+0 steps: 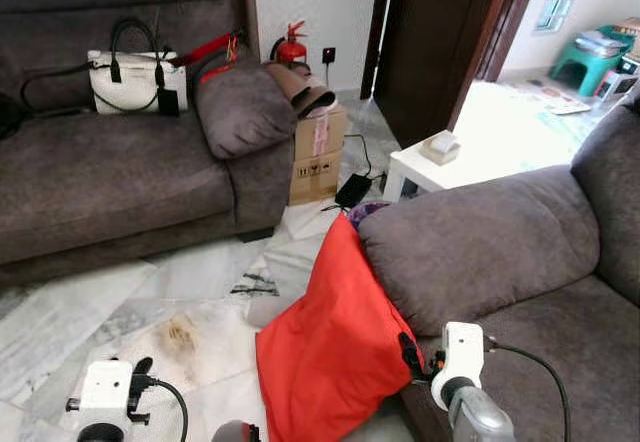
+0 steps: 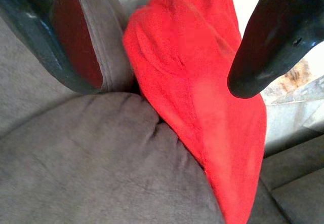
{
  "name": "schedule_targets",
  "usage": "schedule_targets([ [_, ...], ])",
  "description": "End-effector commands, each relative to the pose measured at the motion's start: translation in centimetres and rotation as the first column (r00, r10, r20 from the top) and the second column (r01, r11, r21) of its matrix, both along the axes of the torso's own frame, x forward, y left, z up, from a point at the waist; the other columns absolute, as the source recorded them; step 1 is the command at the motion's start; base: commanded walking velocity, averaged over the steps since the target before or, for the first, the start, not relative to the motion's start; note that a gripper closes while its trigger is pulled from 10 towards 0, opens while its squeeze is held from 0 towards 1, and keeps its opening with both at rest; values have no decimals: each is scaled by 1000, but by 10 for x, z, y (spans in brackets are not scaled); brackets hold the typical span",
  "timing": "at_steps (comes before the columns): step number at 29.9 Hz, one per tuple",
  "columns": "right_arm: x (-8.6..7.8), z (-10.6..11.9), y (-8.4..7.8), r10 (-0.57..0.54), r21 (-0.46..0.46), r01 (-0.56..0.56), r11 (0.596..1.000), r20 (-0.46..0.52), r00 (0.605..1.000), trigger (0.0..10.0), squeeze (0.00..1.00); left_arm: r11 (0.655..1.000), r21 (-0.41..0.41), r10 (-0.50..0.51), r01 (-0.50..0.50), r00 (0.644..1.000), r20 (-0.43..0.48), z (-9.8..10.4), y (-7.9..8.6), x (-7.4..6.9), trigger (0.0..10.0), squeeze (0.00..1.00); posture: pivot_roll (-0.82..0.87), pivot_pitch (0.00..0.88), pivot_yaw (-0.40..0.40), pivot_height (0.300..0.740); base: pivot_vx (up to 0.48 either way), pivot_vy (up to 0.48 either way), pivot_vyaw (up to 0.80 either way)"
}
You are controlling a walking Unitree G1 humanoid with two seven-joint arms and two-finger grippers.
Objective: Move the pillow to the sofa from floor
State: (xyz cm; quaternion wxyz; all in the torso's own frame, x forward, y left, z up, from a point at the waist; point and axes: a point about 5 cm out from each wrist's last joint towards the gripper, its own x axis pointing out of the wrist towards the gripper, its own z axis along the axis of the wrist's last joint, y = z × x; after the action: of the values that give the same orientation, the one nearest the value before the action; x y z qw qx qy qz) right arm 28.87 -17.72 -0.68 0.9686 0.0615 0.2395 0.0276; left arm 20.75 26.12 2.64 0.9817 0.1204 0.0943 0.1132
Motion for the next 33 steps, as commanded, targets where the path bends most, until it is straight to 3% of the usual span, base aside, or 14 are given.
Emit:
schedule_targets([
  [1, 0, -2, 3, 8, -6, -9, 1000, -20, 1000, 10000, 0, 1000, -13, 21, -21, 1000, 6, 3, 1, -2, 10000, 0, 244, 141, -30, 621, 0, 0, 0],
  [8, 3, 1, 13, 32, 15, -32, 999, -13, 999, 10000, 0, 1000, -24, 11, -10, 997, 78, 29, -2, 1, 10000, 0, 248, 173, -27, 621, 0, 0, 0],
  [18, 1, -1, 6, 24, -2, -24, 1000, -27, 999, 10000, 0, 999, -41, -10, 15, 992, 124, 55, -9, 5, 10000, 0, 266, 203, -22, 621, 0, 0, 0],
  [20, 0, -3, 8, 31, -2, -31, 1000, -34, 999, 10000, 0, 997, -81, 20, -8, 990, 143, 63, -8, 2, 10000, 0, 283, 215, -12, 621, 0, 0, 0],
  [29, 0, -4, 23, 53, 35, -51, 998, -35, 998, 10000, 0, 997, -75, 13, -1, 988, 152, 80, -3, -7, 10000, 0, 319, 231, 16, 621, 0, 0, 0],
  [33, 3, 0, 41, 96, 105, -95, 990, -2, 995, 10000, 0, 997, -74, -1, 12, 990, 142, 87, -5, -8, 10000, 0, 355, 243, 38, 621, 0, 0, 0],
])
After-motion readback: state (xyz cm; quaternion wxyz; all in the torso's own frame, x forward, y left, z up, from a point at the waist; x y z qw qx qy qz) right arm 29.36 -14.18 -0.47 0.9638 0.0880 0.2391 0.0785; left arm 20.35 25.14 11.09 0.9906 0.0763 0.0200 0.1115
